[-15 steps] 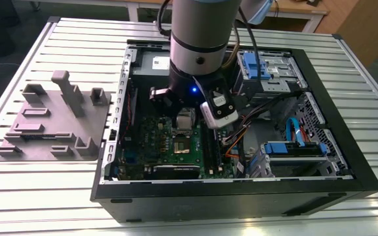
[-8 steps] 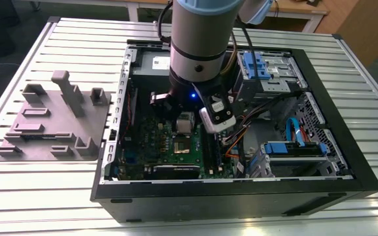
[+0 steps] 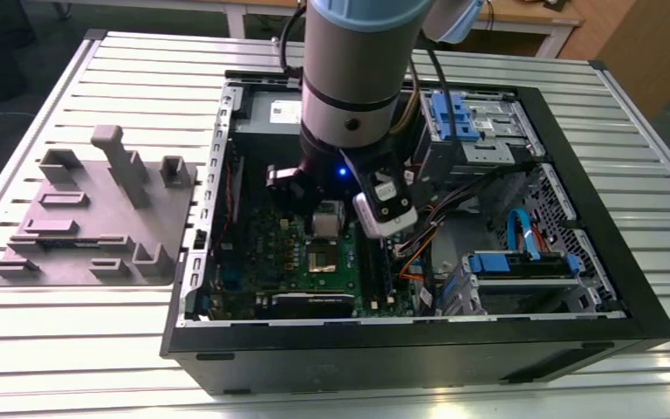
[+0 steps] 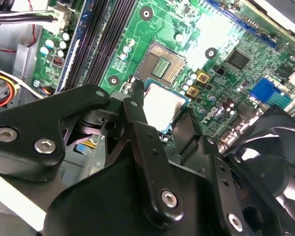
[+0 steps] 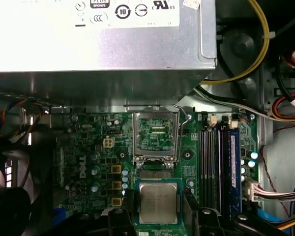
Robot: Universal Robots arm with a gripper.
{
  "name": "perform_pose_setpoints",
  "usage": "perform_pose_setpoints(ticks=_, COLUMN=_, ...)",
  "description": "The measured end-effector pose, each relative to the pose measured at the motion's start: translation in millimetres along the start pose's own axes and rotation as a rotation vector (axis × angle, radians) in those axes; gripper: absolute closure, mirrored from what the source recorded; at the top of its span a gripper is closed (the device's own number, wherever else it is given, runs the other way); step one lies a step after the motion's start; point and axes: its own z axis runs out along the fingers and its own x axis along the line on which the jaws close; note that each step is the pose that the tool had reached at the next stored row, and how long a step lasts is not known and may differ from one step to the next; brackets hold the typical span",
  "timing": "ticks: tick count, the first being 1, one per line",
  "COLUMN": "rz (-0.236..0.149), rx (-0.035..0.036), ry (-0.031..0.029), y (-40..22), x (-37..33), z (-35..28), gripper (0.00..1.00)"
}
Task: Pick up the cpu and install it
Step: 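Place the cpu into insertion slot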
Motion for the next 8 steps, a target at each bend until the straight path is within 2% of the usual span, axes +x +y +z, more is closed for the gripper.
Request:
perform_pose_setpoints(ticks=2, rz=0.000, rx=0.0003, ry=0.0001, y=-1.5, x=-0.2, z=1.3, gripper=0.53)
perform_pose_setpoints(ticks=8, rz=0.000, rx=0.0001, ry=0.0001, y=-2.8, x=-0.4, z=11.3, gripper=0.53)
